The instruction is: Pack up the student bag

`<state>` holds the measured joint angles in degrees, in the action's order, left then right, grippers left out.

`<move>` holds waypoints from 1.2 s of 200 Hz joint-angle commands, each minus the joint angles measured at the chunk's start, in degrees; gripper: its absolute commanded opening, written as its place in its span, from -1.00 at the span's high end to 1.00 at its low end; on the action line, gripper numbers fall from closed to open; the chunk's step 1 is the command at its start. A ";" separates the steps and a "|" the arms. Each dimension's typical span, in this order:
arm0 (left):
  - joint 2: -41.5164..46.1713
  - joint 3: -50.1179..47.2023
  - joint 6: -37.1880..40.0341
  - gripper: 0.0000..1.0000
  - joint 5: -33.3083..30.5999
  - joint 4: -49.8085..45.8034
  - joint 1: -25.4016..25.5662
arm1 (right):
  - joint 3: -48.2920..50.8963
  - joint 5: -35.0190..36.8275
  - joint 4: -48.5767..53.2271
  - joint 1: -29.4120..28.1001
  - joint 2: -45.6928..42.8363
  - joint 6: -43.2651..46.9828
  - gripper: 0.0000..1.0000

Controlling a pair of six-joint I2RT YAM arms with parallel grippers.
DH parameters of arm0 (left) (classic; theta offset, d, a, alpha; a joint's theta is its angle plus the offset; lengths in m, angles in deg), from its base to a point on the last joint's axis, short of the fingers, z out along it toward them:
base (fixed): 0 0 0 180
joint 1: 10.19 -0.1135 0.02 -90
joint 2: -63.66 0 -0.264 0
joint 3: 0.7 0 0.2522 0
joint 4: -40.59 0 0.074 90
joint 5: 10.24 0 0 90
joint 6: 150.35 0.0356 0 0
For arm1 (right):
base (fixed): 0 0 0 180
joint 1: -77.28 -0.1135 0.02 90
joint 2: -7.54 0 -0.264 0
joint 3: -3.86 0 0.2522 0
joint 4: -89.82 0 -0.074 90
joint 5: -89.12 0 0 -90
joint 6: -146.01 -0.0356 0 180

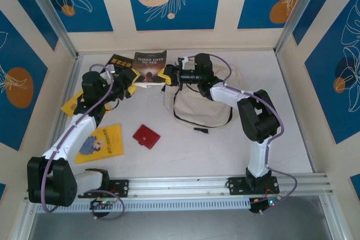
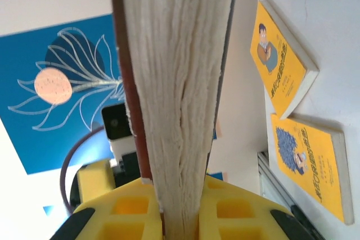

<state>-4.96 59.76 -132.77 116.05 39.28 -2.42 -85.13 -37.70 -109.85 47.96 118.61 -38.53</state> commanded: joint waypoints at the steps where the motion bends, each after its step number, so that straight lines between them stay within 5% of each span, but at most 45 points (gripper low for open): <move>1: 0.19 1.99 2.28 -0.49 -4.79 -0.54 3.77 | 0.63 6.19 -2.94 -1.44 -2.64 -1.94 0.74; 48: -2.33 1.53 1.82 -0.59 -14.20 0.54 9.90 | 1.56 9.60 -6.96 -2.12 -1.43 -5.34 0.76; 141: -3.86 -0.55 -4.02 -0.38 -27.36 7.32 13.54 | 2.64 11.08 -7.97 -3.82 -0.30 -7.93 0.76; 169: -3.27 -1.76 -4.62 -0.03 -29.72 7.24 13.76 | 2.92 11.32 -7.05 -3.87 -0.72 -7.36 0.76; 201: -2.49 -2.66 -4.70 0.62 -31.48 6.92 13.85 | 4.04 11.51 -4.95 -4.38 -1.80 -3.46 0.69; 240: -1.54 -1.74 -0.90 1.00 -31.60 1.04 13.85 | 5.01 11.57 16.95 -3.63 -7.53 14.75 -0.20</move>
<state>-8.46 57.20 -137.23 86.63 42.31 11.22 -80.67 -26.48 -106.75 44.07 117.34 -37.94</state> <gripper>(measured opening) 0.103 0.484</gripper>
